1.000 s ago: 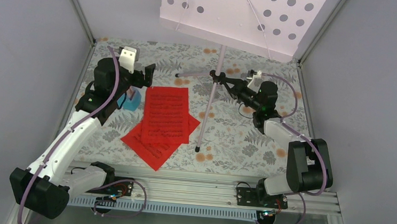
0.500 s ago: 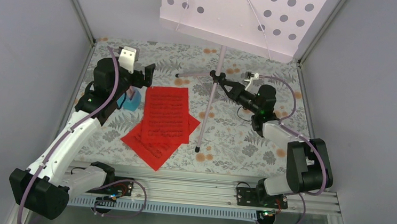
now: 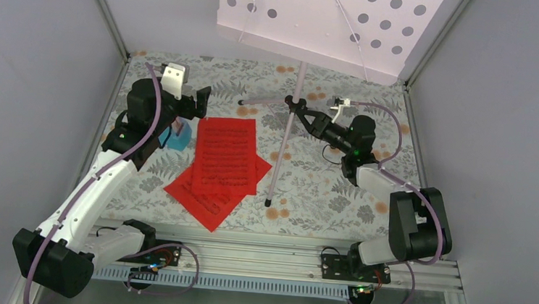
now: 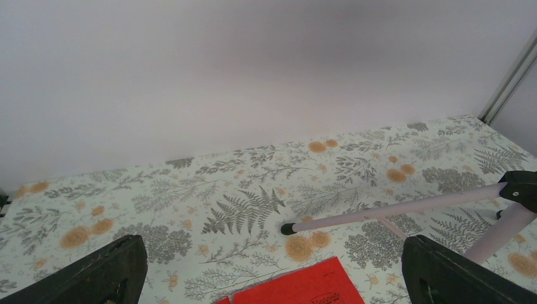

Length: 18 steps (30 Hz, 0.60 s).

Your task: Pack up the instrument practice props

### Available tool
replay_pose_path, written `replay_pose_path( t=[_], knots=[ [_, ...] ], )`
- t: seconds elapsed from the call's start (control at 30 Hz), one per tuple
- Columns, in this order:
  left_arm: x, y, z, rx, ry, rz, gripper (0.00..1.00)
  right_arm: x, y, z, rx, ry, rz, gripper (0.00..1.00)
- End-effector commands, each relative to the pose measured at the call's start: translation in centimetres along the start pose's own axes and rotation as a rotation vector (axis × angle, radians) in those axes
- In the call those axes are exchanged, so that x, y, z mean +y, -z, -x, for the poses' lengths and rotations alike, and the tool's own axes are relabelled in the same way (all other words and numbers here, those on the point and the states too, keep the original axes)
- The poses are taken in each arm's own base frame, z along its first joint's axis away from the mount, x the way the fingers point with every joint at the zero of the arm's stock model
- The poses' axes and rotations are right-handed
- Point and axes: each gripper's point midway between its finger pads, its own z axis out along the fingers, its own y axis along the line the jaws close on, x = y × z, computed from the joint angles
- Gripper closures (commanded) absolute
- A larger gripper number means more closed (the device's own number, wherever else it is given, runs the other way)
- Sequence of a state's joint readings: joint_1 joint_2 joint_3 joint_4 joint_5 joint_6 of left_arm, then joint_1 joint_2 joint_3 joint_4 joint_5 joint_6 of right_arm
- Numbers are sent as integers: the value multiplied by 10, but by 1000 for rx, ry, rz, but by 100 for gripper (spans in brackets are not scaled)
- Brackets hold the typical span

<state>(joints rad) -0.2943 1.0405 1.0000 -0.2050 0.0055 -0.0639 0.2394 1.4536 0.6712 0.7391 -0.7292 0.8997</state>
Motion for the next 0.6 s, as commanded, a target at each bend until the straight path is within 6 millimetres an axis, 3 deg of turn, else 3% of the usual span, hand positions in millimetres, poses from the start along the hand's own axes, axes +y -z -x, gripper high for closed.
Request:
replay_pose_path(
  t=[0.0, 0.3, 0.57],
  knots=[
    [-2, 3, 7, -18, 7, -11, 0, -7, 0, 4, -10, 42, -3, 62],
    [-3, 1, 5, -10, 7, -21, 0, -15, 4, 11, -32, 39, -21, 63],
    [-2, 0, 3, -5, 7, -18, 0, -13, 3, 13, -31, 45, -6, 72]
  ],
)
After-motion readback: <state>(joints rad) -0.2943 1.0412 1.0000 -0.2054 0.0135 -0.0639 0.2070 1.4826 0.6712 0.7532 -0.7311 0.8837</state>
